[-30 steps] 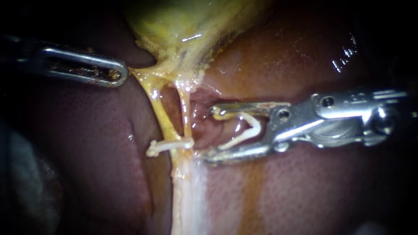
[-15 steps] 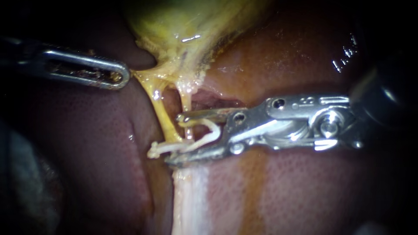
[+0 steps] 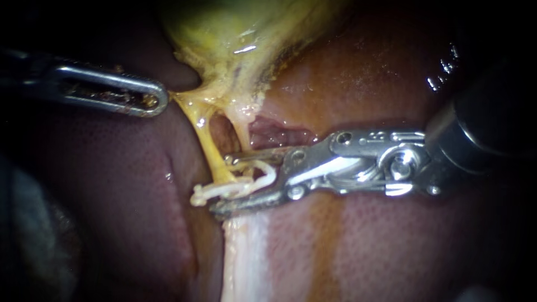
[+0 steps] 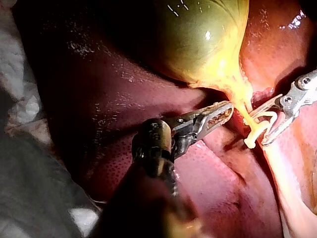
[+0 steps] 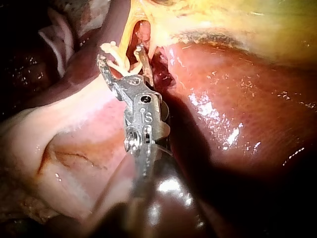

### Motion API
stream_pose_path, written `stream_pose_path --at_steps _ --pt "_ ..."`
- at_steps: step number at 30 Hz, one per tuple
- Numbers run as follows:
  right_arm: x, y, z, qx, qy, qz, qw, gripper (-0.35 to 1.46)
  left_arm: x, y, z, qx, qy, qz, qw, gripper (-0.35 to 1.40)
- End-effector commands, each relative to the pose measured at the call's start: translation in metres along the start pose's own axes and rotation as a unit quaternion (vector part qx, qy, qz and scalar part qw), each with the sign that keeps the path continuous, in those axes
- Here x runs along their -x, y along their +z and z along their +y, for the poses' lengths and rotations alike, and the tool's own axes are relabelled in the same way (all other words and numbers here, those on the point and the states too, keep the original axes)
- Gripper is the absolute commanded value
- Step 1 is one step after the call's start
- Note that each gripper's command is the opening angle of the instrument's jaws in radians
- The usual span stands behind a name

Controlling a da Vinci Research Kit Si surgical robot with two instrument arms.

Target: Clipping second clip left tube

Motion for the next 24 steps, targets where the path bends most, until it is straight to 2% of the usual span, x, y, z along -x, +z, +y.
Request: stream_pose_path --at_steps 1,3,6,12,15,19,24 --pt "-0.0003 0.0004 -0.0001 -0.005 0.006 0.008 0.9999 0.49 0.0 0.0 0.0 0.0 0.0 0.0 1.0 -0.35" --pt "-0.0006 0.0009 0.0 -0.022 0.015 0.023 0.9994 0.49 0.0 0.0 0.0001 0.0 0.0 0.0 1.0 -0.35" --pt "-0.001 0.0016 -0.0001 -0.044 0.02 0.032 0.9983 0.47 0.0 0.0 0.0001 0.0 0.0 0.0 1.0 -0.35" --pt "-0.0014 0.0031 -0.0003 -0.064 0.019 0.027 0.9974 0.46 0.0 0.0 0.0001 0.0 0.0 0.0 1.0 -0.35" --pt "-0.0016 0.0036 -0.0005 -0.075 0.019 0.032 0.9965 0.46 0.0 0.0001 0.0001 0.0 0.0 0.0 1.0 -0.35" --pt "-0.0023 0.0035 -0.0016 -0.071 0.02 0.051 0.996 0.47 0.0 0.0001 0.0001 0.0 0.0 0.0 1.0 -0.35" --pt "-0.0037 0.0029 -0.0031 -0.079 0.023 0.063 0.9946 0.47 0.0 0.0001 0.0001 0.0 0.0 0.0 1.0 -0.35"
